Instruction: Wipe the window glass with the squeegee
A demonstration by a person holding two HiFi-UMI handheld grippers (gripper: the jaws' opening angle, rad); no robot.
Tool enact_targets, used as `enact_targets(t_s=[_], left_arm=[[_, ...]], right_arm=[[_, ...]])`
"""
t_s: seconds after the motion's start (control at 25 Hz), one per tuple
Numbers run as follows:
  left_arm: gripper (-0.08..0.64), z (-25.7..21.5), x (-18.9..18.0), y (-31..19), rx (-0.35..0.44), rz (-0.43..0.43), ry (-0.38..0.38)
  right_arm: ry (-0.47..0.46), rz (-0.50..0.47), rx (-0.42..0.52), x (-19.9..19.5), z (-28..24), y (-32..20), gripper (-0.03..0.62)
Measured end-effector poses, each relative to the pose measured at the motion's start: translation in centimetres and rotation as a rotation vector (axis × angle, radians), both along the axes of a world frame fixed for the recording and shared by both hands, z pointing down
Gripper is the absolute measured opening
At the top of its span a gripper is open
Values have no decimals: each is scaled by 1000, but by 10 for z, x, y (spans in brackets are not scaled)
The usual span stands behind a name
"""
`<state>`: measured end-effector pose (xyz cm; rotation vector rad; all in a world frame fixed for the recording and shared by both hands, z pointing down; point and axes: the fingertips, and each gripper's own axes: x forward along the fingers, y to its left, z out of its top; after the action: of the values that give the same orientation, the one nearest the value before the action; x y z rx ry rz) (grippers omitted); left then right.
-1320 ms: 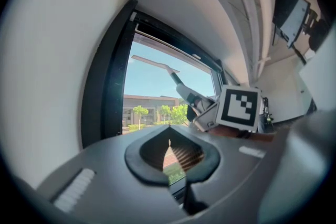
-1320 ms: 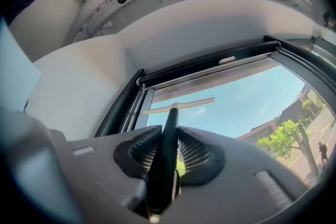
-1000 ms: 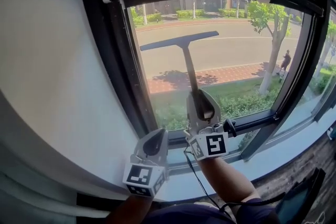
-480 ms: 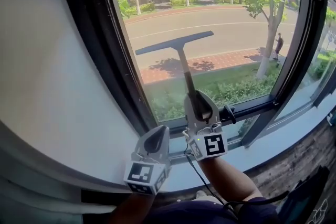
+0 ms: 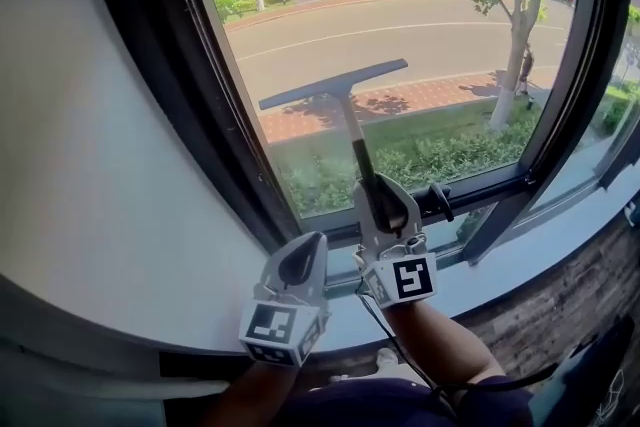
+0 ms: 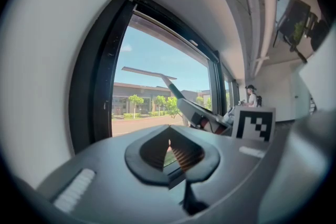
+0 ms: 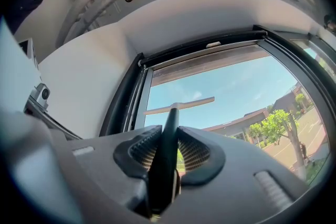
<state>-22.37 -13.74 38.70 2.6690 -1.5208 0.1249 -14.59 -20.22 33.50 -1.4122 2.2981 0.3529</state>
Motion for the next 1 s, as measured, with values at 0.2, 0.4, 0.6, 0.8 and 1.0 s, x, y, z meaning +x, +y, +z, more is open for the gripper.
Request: enact_targets(t_s=[0.2, 0.4, 0.6, 0.8, 1.0], left_arm=[[-9, 9, -1, 1, -20, -11, 4], [-9, 16, -9, 1, -12, -43, -13], [-9, 18, -19, 1, -20, -70, -5], [-9, 26, -17, 7, -44, -65, 6], [-9, 38, -14, 9, -71, -55, 9]], right_arm=[[9, 7, -21, 4, 12, 3, 101], [-29, 7, -64, 8, 25, 7, 101], [-28, 14, -106, 12, 44, 14, 101], [-20, 15, -148, 12, 64, 20, 101], [-25, 7, -191, 9, 80, 23, 101]])
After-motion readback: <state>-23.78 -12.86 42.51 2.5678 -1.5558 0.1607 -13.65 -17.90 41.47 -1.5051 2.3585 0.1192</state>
